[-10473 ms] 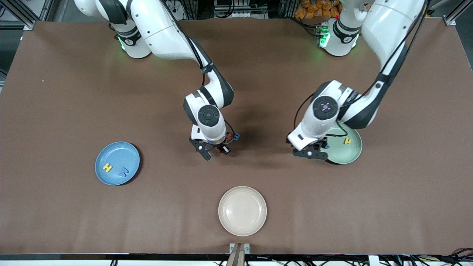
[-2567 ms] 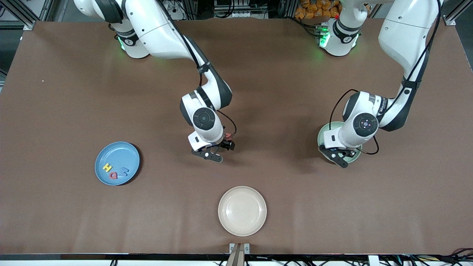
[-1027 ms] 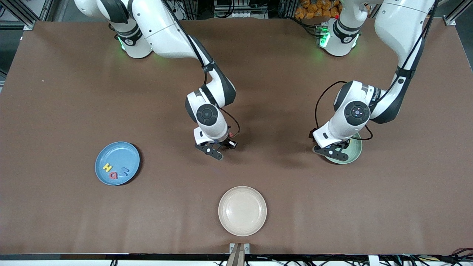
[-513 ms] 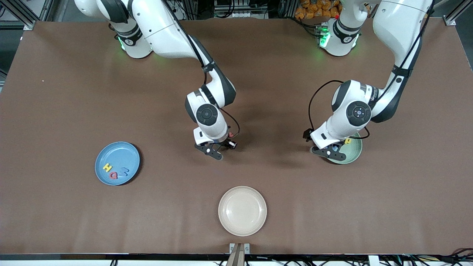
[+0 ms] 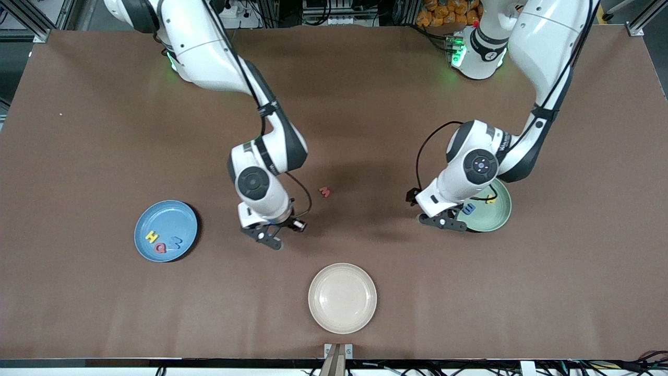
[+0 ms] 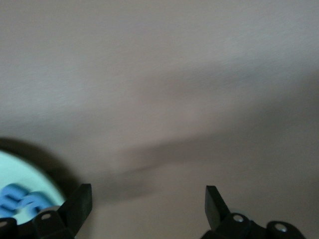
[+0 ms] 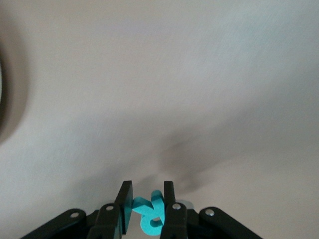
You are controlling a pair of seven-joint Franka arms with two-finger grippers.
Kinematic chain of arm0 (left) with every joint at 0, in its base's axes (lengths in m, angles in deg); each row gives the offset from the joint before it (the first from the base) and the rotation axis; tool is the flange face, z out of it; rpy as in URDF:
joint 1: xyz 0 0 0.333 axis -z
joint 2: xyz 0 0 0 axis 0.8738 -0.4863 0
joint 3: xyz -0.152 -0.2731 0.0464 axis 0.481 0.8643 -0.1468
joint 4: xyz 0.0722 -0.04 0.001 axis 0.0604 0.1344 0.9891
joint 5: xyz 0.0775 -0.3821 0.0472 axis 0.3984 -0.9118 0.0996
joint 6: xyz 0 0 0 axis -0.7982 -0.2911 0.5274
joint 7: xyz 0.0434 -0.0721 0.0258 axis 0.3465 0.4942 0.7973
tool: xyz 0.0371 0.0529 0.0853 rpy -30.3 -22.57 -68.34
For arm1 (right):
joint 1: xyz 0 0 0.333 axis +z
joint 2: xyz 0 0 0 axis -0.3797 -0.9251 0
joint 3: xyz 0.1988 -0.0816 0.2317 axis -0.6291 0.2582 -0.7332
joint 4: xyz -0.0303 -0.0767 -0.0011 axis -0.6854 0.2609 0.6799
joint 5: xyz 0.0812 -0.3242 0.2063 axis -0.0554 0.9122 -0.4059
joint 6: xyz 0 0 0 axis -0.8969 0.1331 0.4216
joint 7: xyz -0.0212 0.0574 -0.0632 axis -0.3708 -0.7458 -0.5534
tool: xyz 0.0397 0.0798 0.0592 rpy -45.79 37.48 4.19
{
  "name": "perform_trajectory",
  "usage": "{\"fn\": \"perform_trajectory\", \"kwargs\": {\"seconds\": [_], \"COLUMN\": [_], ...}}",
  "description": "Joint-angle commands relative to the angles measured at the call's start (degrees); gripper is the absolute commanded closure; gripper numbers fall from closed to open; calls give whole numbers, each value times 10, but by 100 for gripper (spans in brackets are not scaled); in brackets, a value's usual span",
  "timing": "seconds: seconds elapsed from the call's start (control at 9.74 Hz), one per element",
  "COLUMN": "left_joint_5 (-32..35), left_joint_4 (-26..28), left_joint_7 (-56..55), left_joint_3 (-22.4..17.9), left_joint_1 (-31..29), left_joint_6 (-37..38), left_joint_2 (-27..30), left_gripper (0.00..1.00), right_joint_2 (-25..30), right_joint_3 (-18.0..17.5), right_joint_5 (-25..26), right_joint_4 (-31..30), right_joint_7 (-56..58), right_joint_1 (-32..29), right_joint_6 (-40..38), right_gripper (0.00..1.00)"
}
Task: Sort uppercase to blue plate, lowercase to green plate
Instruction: 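Carry the teal R to the blue plate while the left gripper returns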
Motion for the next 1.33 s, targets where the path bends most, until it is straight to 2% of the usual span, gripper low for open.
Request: {"fn": "perform_trajectory", "kwargs": {"seconds": [0.0, 0.21, 0.31, 0.51, 0.72, 0.82, 0.92, 1.03, 1.23], "left_joint_5": [-7, 3, 26, 70, 106, 107, 107, 107, 109], "left_joint_4": [-92, -153, -173, -194, -195, -196, -195, -195, -195], "left_joint_7": [-48, -50, -49, -50, -51, -51, -52, -52, -49], "left_joint_3": [-2, -12, -25, -30, -37, -39, -39, -39, -41], "left_joint_1": [57, 108, 128, 169, 212, 235, 249, 262, 267], "left_joint_6": [10, 6, 3, -30, -44, -47, -55, -76, -122], "left_joint_2": [-60, -99, -113, -138, -139, -139, -139, -147, -175], "left_gripper": [0, 0, 0, 0, 0, 0, 0, 0, 0], "right_joint_2": [7, 9, 9, 12, 18, 20, 22, 22, 20], "right_joint_3": [29, 79, 91, 108, 132, 133, 133, 133, 133], "right_joint_5": [-4, -8, -8, -9, -10, -11, -11, -11, -11], "right_joint_4": [10, 10, 9, 9, 6, 4, 3, 1, 1], "right_joint_7": [94, 226, 294, 400, 474, 501, 529, 547, 551], "right_joint_1": [-32, -61, -86, -129, -151, -167, -182, -193, -195], "right_joint_6": [-42, -58, -71, -113, -146, -172, -200, -212, -213], "right_gripper": [100, 100, 100, 100, 100, 91, 62, 1, 0]}}
